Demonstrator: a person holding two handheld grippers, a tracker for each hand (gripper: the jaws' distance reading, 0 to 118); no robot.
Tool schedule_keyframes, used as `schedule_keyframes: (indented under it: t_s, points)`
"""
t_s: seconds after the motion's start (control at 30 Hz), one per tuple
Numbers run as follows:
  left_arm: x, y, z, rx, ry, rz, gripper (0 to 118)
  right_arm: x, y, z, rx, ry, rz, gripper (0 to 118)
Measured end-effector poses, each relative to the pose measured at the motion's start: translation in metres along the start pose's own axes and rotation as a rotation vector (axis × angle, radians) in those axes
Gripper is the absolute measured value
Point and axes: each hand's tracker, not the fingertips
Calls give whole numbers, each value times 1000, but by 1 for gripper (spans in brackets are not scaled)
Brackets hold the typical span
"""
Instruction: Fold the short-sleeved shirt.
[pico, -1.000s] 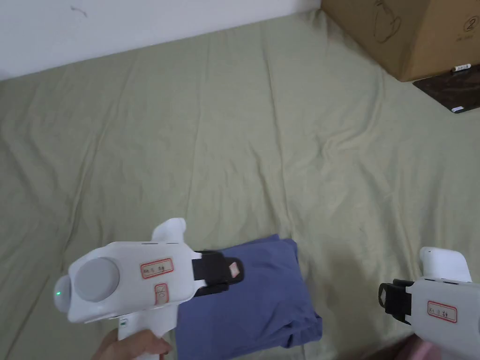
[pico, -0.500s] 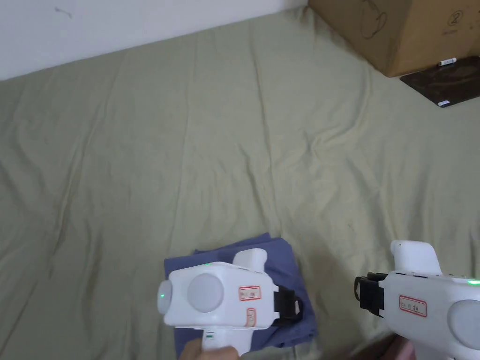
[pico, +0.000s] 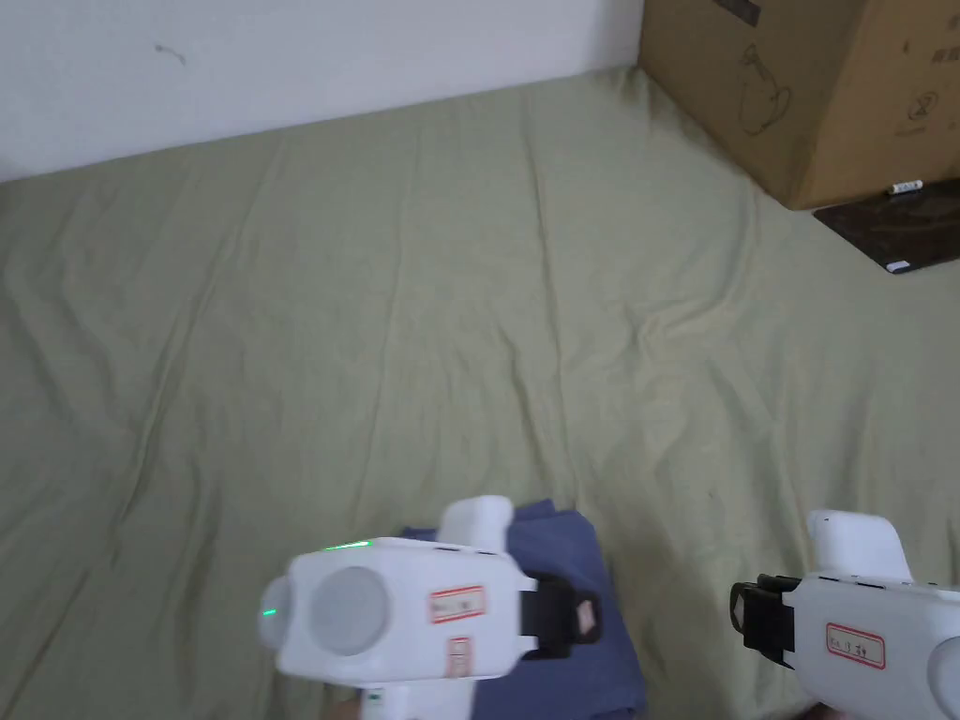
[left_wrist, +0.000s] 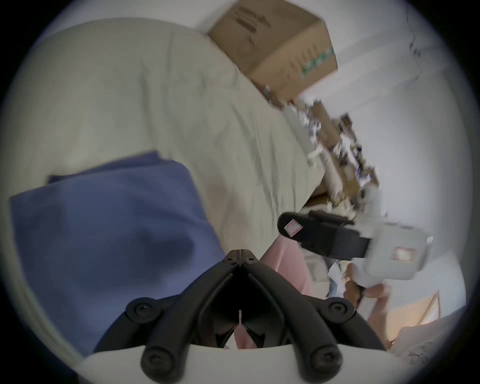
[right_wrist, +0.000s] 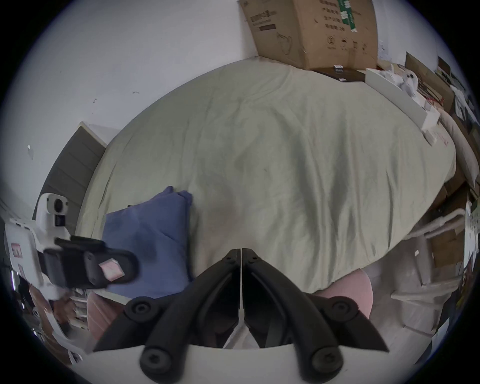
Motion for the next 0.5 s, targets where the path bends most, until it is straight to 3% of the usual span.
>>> schedule_keyframes:
  t_s: [0.13,0.33,0.47,0.5]
  points:
    - [-56,-18,78,168,-18,153,0,-37,8,-1,6,58,105,1]
    - [-120,-61,125,219,113,288,0,-112,11,-33,-12,105,302,1]
    - [-151,-81,129,266,59,412,1,-130,4,-75,-87,132,306,1]
    - [-155,-82,127,252,47,416,17,-131,0,-87,-140,81,318,1]
